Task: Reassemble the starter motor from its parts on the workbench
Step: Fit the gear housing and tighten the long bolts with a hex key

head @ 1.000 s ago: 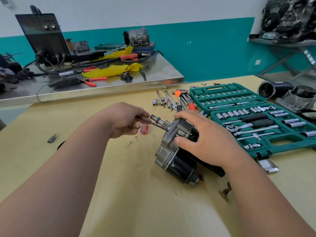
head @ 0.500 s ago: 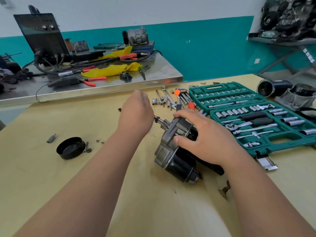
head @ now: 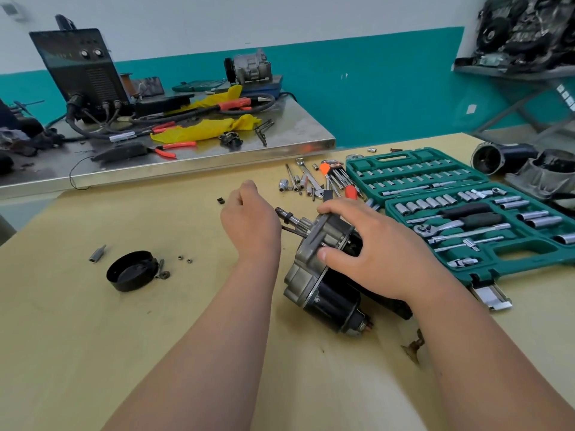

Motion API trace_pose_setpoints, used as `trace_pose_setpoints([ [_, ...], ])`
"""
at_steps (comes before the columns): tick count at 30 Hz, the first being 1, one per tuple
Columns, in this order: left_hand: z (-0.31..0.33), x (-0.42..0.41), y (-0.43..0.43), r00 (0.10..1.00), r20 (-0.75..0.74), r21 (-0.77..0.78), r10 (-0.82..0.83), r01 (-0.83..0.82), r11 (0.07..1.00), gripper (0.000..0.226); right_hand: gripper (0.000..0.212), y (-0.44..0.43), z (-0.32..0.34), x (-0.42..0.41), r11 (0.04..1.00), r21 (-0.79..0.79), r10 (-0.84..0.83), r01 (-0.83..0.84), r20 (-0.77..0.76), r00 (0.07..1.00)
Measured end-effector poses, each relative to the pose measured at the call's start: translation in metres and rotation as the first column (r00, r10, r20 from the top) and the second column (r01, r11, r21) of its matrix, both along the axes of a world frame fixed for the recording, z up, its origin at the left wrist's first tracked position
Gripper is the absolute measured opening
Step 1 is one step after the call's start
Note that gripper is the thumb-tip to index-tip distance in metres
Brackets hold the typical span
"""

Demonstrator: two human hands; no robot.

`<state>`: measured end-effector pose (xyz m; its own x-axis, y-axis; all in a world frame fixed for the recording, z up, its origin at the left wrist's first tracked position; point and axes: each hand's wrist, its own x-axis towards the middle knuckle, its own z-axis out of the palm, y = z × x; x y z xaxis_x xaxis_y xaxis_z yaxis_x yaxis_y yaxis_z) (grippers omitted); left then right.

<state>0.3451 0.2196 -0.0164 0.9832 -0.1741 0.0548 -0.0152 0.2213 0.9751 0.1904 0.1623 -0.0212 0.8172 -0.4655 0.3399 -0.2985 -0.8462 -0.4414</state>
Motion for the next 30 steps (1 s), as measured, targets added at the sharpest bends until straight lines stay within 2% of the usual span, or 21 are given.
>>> trace_pose_setpoints([
  [4, 0.004, 0.001, -0.006, 0.991, 0.134, -0.122, 0.010, 0.006, 0.992, 0.042, 0.050, -0.002, -0.002, 0.000, 1.000, -0.001, -0.014, 0.014, -0.007, 1.000],
  [6, 0.004, 0.001, -0.006, 0.991, 0.132, -0.108, -0.010, 0.024, 0.994, 0.043, 0.044, -0.004, -0.003, 0.000, 1.000, -0.001, -0.018, 0.018, -0.011, 1.000],
  [8, 0.004, 0.002, -0.002, 0.988, 0.147, 0.001, -0.056, 0.056, 0.998, 0.044, 0.037, -0.005, -0.004, 0.000, 1.000, 0.013, -0.014, 0.014, -0.003, 1.000],
  [10, 0.009, 0.005, 0.007, 0.968, 0.177, 0.210, -0.180, 0.141, 0.967, 0.039, 0.035, -0.006, -0.004, 0.000, 1.000, 0.025, -0.010, 0.009, 0.021, 1.000],
  [12, 0.015, 0.012, 0.018, 0.941, 0.143, 0.449, -0.308, 0.215, 0.867, 0.035, 0.037, -0.006, -0.004, 0.000, 1.000, 0.029, -0.008, 0.007, 0.035, 0.999],
  [14, 0.019, 0.019, 0.026, 0.931, 0.040, 0.551, -0.363, 0.283, 0.785, 0.039, 0.038, -0.007, -0.005, 0.000, 1.000, 0.028, -0.005, 0.004, 0.039, 0.999],
  [16, 0.021, 0.022, 0.029, 0.935, -0.105, 0.462, -0.340, 0.348, 0.816, 0.037, 0.037, -0.007, -0.006, 0.000, 1.000, 0.015, -0.003, 0.002, 0.042, 0.999],
  [18, 0.019, 0.018, 0.030, 0.924, -0.232, 0.229, -0.302, 0.354, 0.907, 0.029, 0.037, -0.007, -0.006, 0.000, 1.000, 0.011, -0.005, 0.004, 0.041, 0.999],
  [20, 0.014, 0.012, 0.032, 0.910, -0.283, 0.030, -0.305, 0.326, 0.945, 0.023, 0.038, -0.007, -0.006, 0.001, 1.000, 0.015, -0.007, 0.007, 0.038, 0.999],
  [22, 0.009, 0.006, 0.034, 0.893, -0.303, -0.123, -0.332, 0.309, 0.943, 0.022, 0.039, -0.007, -0.006, 0.002, 1.000, 0.021, -0.009, 0.008, 0.037, 0.999],
  [24, 0.008, 0.003, 0.034, 0.888, -0.314, -0.189, -0.335, 0.288, 0.939, 0.023, 0.039, -0.007, -0.007, 0.002, 1.000, 0.026, -0.012, 0.011, 0.036, 0.999],
  [27, 0.007, 0.004, 0.032, 0.903, -0.291, -0.203, -0.317, 0.265, 0.942, 0.026, 0.039, -0.007, -0.007, 0.002, 0.999, 0.031, -0.017, 0.016, 0.039, 0.999],
  [30, 0.002, 0.007, 0.034, 0.884, -0.269, -0.310, -0.382, 0.296, 0.904, 0.029, 0.039, -0.008, -0.006, 0.002, 1.000, 0.025, -0.019, 0.018, 0.045, 0.999],
])
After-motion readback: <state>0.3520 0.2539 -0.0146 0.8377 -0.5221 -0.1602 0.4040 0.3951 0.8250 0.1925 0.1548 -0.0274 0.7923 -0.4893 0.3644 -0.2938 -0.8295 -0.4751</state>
